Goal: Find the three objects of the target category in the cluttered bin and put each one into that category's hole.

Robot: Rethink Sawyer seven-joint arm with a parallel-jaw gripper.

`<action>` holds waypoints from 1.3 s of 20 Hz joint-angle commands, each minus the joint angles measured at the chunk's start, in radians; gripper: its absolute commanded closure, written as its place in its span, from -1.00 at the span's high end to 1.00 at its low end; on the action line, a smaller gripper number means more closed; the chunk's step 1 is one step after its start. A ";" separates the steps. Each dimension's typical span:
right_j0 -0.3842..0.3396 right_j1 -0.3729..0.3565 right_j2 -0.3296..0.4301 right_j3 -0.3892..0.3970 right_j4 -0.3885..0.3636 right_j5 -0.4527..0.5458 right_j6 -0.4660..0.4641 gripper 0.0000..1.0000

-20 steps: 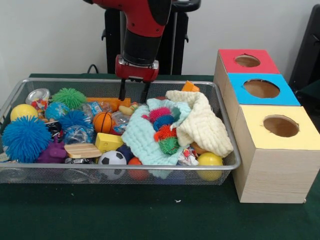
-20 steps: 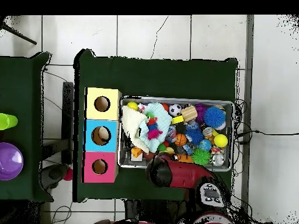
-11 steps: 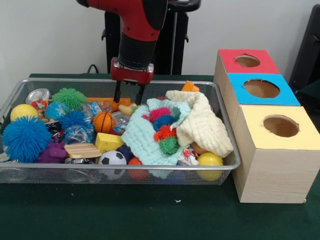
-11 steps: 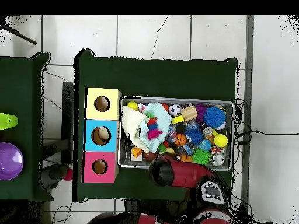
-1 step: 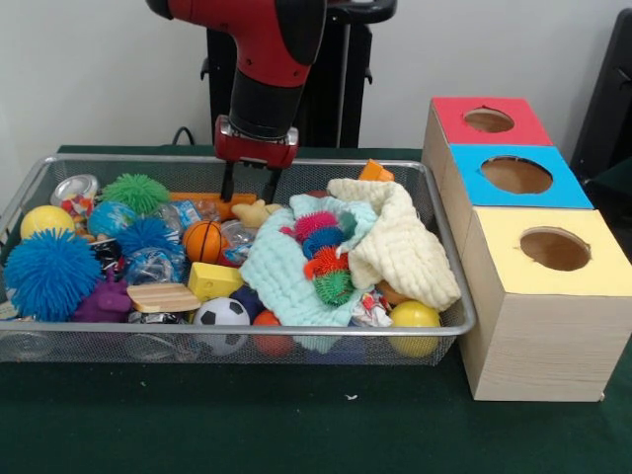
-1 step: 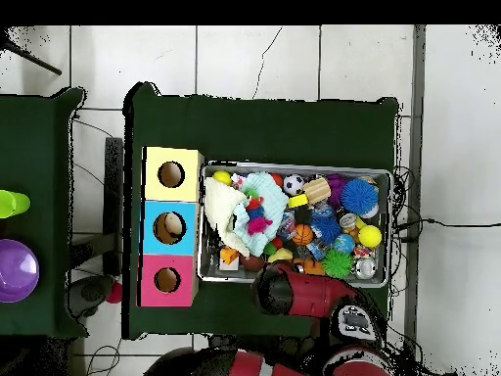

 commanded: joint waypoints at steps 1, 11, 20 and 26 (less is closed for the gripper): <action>-0.042 0.037 0.103 -0.066 0.003 -0.010 0.122 1.00; -0.100 0.010 0.178 -0.035 0.007 -0.135 0.172 1.00; -0.153 -0.045 0.270 -0.014 0.033 -0.090 0.174 1.00; -0.181 -0.051 0.311 -0.001 0.037 -0.089 0.184 1.00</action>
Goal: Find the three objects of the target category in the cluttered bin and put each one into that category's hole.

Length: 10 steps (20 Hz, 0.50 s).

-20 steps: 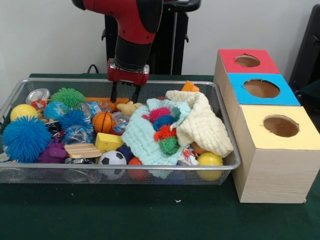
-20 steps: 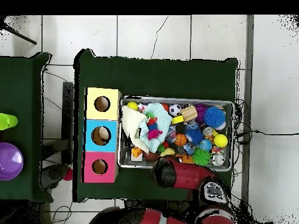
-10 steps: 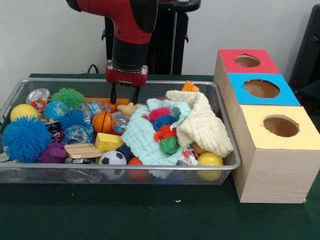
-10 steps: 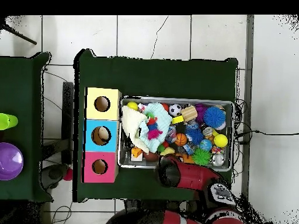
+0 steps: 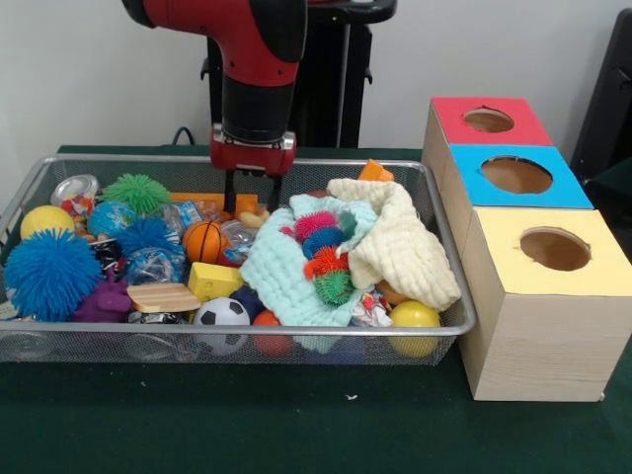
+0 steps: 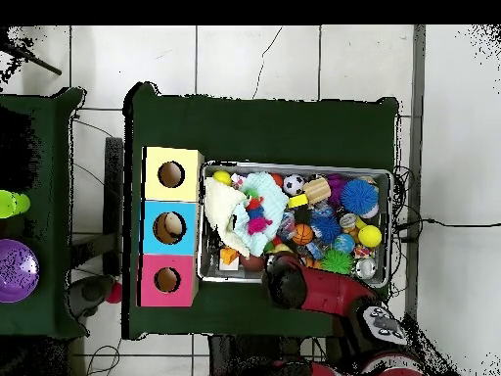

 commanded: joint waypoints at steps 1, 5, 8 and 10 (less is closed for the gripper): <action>-0.042 -0.004 0.174 -0.024 0.038 -0.079 0.182 1.00; -0.060 -0.003 0.191 -0.002 0.023 -0.104 0.188 1.00; -0.060 -0.001 0.186 0.008 0.018 -0.110 0.191 1.00; -0.063 0.004 0.188 0.008 0.021 -0.085 0.183 1.00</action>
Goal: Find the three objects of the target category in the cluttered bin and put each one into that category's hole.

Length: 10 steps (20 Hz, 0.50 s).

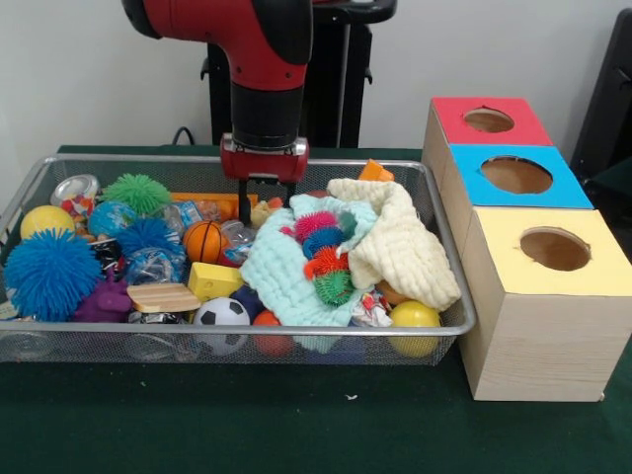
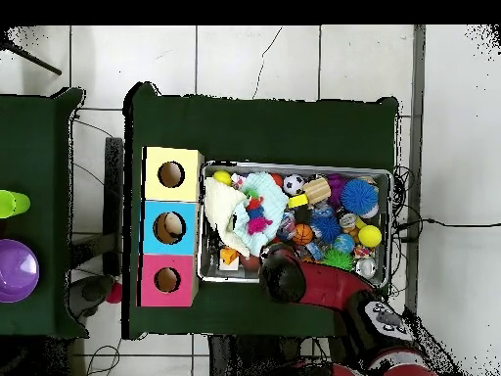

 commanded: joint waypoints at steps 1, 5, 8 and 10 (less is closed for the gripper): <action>-0.020 0.016 0.110 0.003 0.019 -0.050 0.172 1.00; -0.008 0.016 0.093 -0.005 0.014 -0.021 0.156 1.00; 0.002 0.013 0.082 -0.007 0.016 0.011 0.148 1.00; 0.016 0.012 0.066 -0.019 0.017 0.056 0.130 1.00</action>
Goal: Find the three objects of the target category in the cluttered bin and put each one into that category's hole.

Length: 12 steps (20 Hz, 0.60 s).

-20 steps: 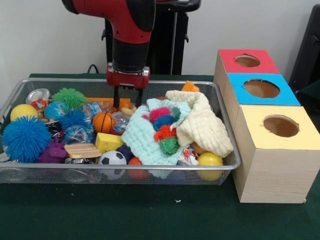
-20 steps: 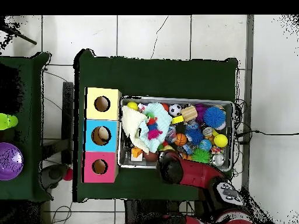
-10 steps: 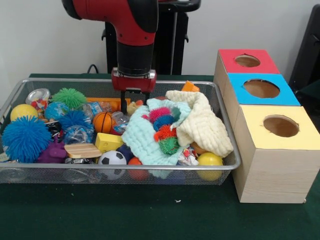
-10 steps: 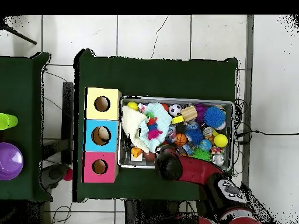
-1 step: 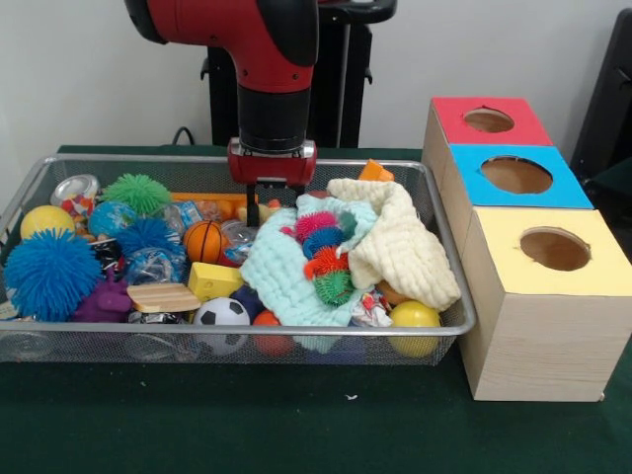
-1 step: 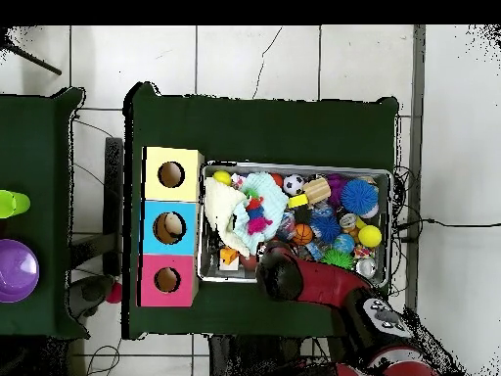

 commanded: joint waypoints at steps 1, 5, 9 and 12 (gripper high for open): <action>0.027 0.012 0.035 -0.026 0.017 0.087 0.121 1.00; 0.059 0.013 -0.002 -0.051 0.007 0.177 0.081 1.00; 0.092 0.010 -0.047 -0.074 -0.009 0.231 0.062 1.00; 0.101 0.014 -0.060 -0.085 -0.018 0.246 0.058 1.00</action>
